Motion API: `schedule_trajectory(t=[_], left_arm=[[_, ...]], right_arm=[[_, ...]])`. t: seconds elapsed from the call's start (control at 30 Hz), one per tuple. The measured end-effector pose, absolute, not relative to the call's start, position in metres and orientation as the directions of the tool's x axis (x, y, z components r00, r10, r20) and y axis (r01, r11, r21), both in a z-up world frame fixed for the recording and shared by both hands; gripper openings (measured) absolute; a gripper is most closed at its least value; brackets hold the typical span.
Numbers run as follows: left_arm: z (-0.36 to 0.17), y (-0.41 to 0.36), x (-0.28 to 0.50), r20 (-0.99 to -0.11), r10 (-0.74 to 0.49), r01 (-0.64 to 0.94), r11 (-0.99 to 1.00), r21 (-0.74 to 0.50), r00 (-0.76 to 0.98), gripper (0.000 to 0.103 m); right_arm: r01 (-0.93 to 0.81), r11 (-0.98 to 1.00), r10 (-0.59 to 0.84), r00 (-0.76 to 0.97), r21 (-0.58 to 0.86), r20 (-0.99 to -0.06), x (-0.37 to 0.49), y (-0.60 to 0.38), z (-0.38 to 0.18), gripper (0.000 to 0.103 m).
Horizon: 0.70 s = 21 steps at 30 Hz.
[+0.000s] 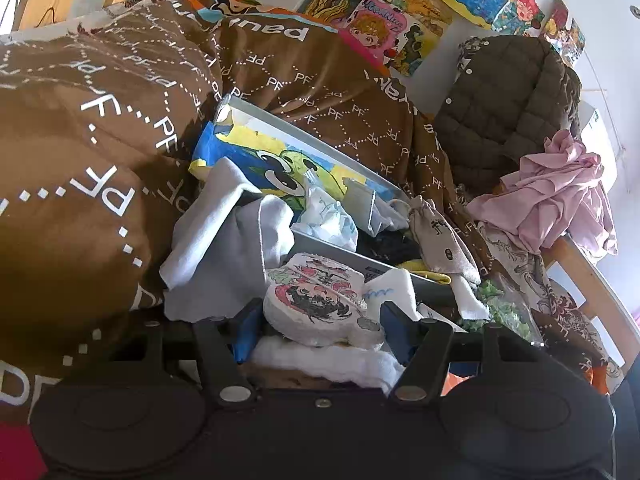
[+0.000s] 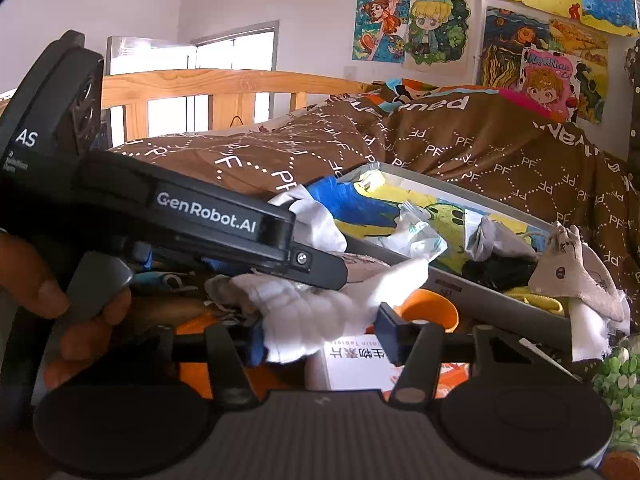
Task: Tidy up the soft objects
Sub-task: 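Carry the white cloth and printed pad toward the frog tray with both tools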
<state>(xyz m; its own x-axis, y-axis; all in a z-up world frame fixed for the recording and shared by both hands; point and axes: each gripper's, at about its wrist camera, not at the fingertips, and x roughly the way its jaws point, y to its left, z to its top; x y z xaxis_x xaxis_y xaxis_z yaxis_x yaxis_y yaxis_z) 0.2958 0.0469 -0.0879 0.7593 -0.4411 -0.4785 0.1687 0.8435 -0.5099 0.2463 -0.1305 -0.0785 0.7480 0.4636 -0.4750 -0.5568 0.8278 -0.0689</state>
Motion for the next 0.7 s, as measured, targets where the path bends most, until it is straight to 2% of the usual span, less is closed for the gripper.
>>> schedule_trajectory(t=[0.23, 0.47, 0.7], left_arm=[[-0.084, 0.045, 0.288, -0.466, -0.435, 0.177, 0.849, -0.498, 0.77, 0.064], [-0.088, 0.053, 0.284, -0.428, -0.455, 0.155, 0.805, -0.573, 0.781, 0.064], [-0.08, 0.059, 0.266, -0.436, -0.412, 0.083, 0.796, -0.599, 0.801, 0.064]], right_arm=[[-0.558, 0.825, 0.456, 0.75, -0.087, -0.479, 0.241, -0.134, -0.076, 0.034], [-0.554, 0.829, 0.458, 0.752, -0.077, -0.474, 0.238, -0.138, -0.068, 0.024], [-0.501, 0.858, 0.415, 0.809, -0.116, -0.417, 0.229, -0.149, -0.052, 0.013]])
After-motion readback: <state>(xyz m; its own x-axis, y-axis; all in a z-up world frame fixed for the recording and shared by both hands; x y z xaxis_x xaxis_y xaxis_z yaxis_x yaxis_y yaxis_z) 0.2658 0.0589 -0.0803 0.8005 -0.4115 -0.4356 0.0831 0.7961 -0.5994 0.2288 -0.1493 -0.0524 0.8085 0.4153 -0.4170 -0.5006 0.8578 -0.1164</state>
